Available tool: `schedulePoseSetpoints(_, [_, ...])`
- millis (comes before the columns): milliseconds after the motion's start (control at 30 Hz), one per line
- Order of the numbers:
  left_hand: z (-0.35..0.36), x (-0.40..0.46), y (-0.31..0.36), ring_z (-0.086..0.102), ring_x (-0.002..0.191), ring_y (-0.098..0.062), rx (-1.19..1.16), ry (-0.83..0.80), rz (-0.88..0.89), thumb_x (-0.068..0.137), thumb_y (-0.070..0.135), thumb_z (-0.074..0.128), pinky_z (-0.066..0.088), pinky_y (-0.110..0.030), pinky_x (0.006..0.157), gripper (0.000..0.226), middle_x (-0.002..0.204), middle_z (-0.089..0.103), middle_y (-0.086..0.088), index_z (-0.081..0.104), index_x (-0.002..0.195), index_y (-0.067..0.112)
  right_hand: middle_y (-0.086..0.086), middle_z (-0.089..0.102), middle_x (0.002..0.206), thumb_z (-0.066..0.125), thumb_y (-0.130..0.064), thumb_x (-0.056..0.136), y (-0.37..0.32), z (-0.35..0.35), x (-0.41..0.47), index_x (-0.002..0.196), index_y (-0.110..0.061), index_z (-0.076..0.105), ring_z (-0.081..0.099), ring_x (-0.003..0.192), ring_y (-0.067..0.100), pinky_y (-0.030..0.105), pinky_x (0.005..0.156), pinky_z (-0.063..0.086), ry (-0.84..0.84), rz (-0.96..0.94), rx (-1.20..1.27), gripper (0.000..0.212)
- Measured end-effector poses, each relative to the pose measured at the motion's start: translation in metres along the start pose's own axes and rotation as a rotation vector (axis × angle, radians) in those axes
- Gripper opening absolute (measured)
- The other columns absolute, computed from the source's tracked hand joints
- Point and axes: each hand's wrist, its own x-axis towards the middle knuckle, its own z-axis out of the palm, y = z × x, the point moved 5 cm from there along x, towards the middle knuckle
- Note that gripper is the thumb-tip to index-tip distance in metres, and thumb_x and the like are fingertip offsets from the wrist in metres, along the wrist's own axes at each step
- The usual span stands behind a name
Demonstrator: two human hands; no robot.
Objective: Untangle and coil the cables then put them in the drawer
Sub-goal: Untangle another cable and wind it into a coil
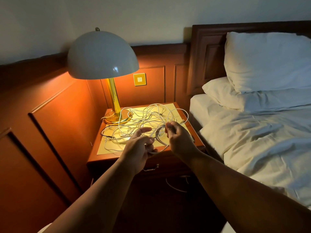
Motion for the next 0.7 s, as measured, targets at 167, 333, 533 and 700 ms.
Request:
schedulePoseSetpoints(167, [-0.006, 0.007, 0.014, 0.032, 0.05, -0.01, 0.495, -0.129, -0.051, 0.09, -0.005, 0.05, 0.022, -0.025, 0.046, 0.032, 0.067, 0.038, -0.002, 0.056, 0.112, 0.017, -0.011, 0.061, 0.095, 0.046, -0.019, 0.104, -0.004, -0.004, 0.005, 0.116, -0.01, 0.06, 0.058, 0.081, 0.0, 0.003, 0.064, 0.042, -0.082, -0.144, -0.229, 0.021])
schedulePoseSetpoints(333, [-0.012, 0.009, 0.013, 0.055, 0.072, -0.019, 0.584, -0.147, -0.011, 0.09, -0.001, 0.063, 0.043, -0.027, 0.058, 0.02, 0.088, 0.059, -0.011, 0.06, 0.107, 0.008, -0.01, 0.053, 0.079, 0.04, -0.023, 0.105, 0.002, -0.004, 0.006, 0.1, -0.018, 0.058, 0.049, 0.069, 0.001, 0.009, 0.057, 0.04, -0.084, 0.031, 0.032, 0.019])
schedulePoseSetpoints(533, [-0.017, -0.001, -0.01, 0.061, 0.083, -0.018, 0.099, 0.086, 0.061, 0.085, 0.007, 0.071, 0.046, -0.03, 0.074, 0.007, 0.079, 0.071, -0.004, 0.072, 0.092, 0.006, -0.005, 0.027, 0.054, 0.031, -0.036, 0.107, 0.01, 0.019, -0.009, 0.074, -0.018, 0.047, 0.028, 0.041, 0.009, 0.024, 0.042, 0.028, -0.037, 0.53, 1.075, 0.041])
schedulePoseSetpoints(700, [0.001, -0.008, -0.025, 0.07, 0.086, -0.021, -0.184, 0.127, -0.022, 0.091, 0.016, 0.065, 0.052, -0.035, 0.084, 0.016, 0.088, 0.074, -0.012, 0.07, 0.099, 0.003, -0.003, 0.031, 0.055, 0.029, -0.038, 0.107, 0.013, 0.03, -0.014, 0.078, -0.016, 0.048, 0.029, 0.043, 0.009, 0.023, 0.043, 0.033, 0.032, 0.577, 1.186, 0.041])
